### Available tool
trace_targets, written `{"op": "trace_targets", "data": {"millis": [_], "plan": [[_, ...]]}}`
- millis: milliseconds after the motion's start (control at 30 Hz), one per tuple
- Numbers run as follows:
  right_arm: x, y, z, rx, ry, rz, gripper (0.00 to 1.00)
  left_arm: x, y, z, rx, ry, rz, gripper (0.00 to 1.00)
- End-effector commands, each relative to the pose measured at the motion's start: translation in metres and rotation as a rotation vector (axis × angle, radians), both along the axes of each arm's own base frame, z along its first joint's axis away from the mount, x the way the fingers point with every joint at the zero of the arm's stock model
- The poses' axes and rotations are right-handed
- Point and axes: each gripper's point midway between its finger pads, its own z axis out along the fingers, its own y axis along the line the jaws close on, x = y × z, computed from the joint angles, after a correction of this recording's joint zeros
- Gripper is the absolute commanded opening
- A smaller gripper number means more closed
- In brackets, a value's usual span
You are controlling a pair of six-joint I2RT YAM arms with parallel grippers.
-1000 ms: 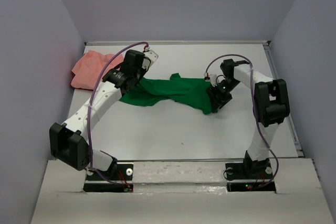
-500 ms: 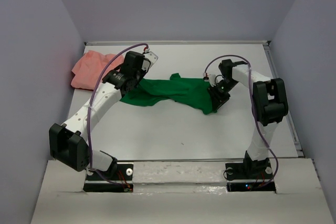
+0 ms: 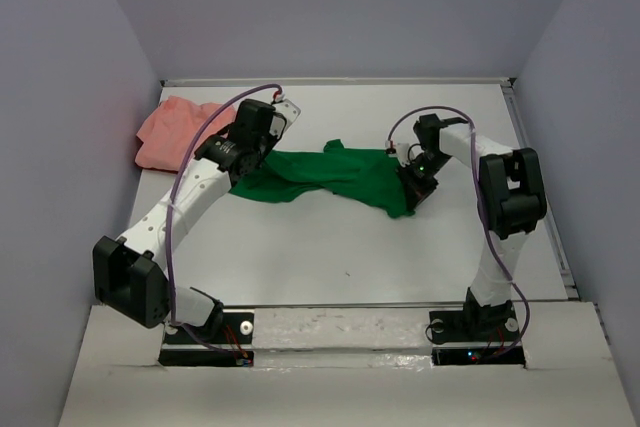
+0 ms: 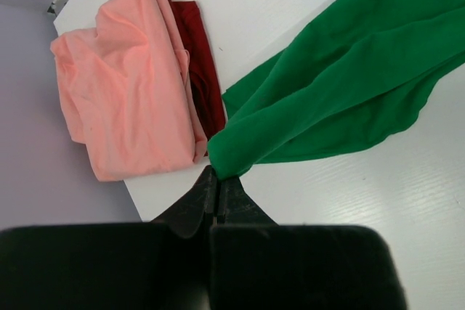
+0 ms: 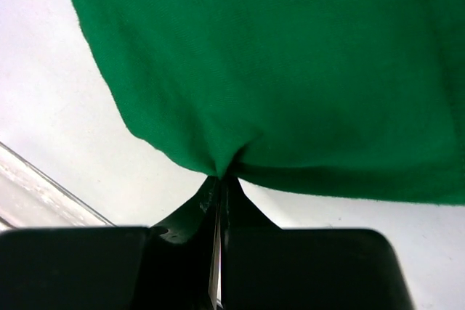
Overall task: Fold and stack the t-shirts
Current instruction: Flatten the tshirt out
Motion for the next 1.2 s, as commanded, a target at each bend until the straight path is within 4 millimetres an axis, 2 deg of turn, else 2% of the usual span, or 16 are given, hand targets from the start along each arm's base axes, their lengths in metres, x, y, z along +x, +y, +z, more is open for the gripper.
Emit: {"op": "trace_targets", "data": {"millis": [0,167,267,367,400,467,500,600,700,767,800,900,933,1000,1033,1167], "plan": [[0.019,-0.010,0.031,-0.081,-0.159,0.001,0.00,0.010,0.008,0.039,-0.054,-0.130,0.068,0.00],[0.070,-0.036,0.092,-0.212,-0.435,-0.127,0.00,0.036,0.013,0.090,-0.125,-0.292,0.150,0.00],[0.114,-0.055,0.153,-0.248,-0.628,-0.228,0.00,0.053,0.014,0.116,-0.178,-0.344,0.190,0.00],[0.138,-0.080,0.187,-0.310,-0.728,-0.313,0.00,0.065,0.014,0.143,-0.228,-0.403,0.219,0.00],[0.150,-0.088,0.213,-0.322,-0.799,-0.348,0.00,0.067,0.014,0.152,-0.239,-0.421,0.223,0.00],[0.166,-0.105,0.237,-0.335,-0.866,-0.406,0.00,0.074,0.018,0.173,-0.258,-0.471,0.255,0.00],[0.174,-0.113,0.266,-0.332,-0.940,-0.447,0.00,0.076,0.019,0.178,-0.265,-0.483,0.260,0.00],[0.184,-0.135,0.298,-0.344,-1.017,-0.520,0.00,0.080,0.021,0.204,-0.287,-0.521,0.268,0.00],[0.177,-0.146,0.323,-0.348,-1.074,-0.544,0.00,0.072,0.027,0.215,-0.287,-0.536,0.272,0.00],[0.169,-0.145,0.323,-0.343,-1.080,-0.536,0.00,0.064,0.029,0.219,-0.290,-0.536,0.252,0.00],[0.156,-0.150,0.342,-0.337,-1.129,-0.555,0.00,0.053,0.034,0.231,-0.302,-0.559,0.248,0.00],[0.140,-0.147,0.347,-0.316,-1.183,-0.532,0.00,0.034,0.030,0.228,-0.301,-0.548,0.159,0.00],[0.121,-0.145,0.371,-0.289,-1.253,-0.532,0.00,0.018,0.028,0.232,-0.310,-0.557,0.102,0.00],[0.107,-0.138,0.380,-0.235,-1.298,-0.523,0.00,-0.009,0.030,0.241,-0.338,-0.589,0.044,0.00],[0.089,-0.134,0.401,-0.194,-1.352,-0.530,0.00,-0.016,0.031,0.243,-0.342,-0.599,0.033,0.00],[0.056,-0.129,0.438,-0.119,-1.441,-0.568,0.00,-0.049,0.042,0.261,-0.377,-0.652,-0.003,0.00]]}}
